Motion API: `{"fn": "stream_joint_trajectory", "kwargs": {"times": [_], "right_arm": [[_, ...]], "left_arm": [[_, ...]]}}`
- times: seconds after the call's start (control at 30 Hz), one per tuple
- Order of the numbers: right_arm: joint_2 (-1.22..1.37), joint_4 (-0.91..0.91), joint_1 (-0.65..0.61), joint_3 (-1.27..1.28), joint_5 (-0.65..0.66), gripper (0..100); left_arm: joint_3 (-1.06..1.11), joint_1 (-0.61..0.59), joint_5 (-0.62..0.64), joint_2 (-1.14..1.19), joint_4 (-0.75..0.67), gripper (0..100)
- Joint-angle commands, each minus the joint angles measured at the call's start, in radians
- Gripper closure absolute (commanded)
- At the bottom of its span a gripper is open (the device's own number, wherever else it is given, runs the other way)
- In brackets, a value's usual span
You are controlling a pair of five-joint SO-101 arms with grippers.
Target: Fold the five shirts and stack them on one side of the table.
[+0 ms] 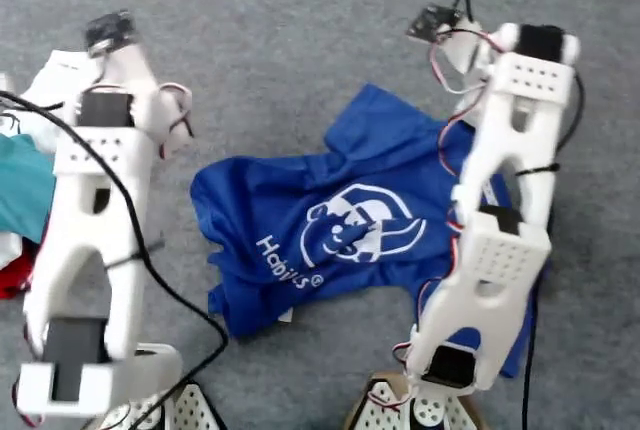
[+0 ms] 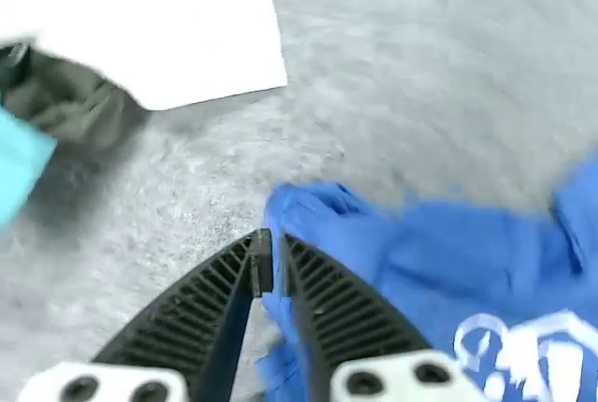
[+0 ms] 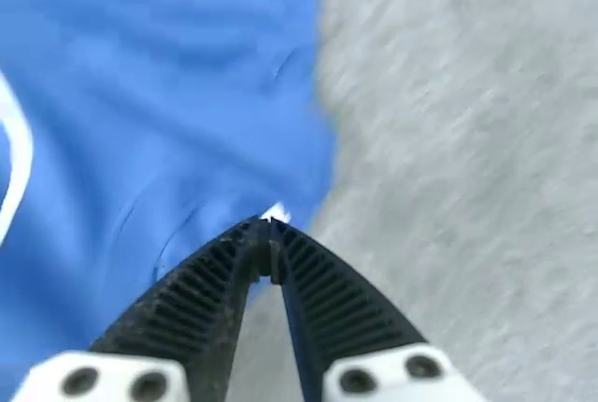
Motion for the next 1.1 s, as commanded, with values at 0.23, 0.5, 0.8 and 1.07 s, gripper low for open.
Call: {"fn": "stream_joint_trajectory", "kwargs": {"times": [0.23,0.5,0.8,1.07], "right_arm": [[0.262,-0.209,-0.058,-0.331,-0.164,93.8],[0.509,-0.316,-0.159,-0.538,-0.276,79.3],[0.621,-0.485,-0.185,-0.647,-0.368,79.3],[0.619,-0.379,-0.211,-0.704,-0.364,79.3]], "left_arm": [[-0.129,0.035,0.261,0.271,-0.041,80],[-0.201,0.048,0.281,0.469,-0.037,80],[-0.193,0.049,0.278,0.533,-0.074,80],[-0.1,0.048,0.275,0.535,-0.183,80]]}}
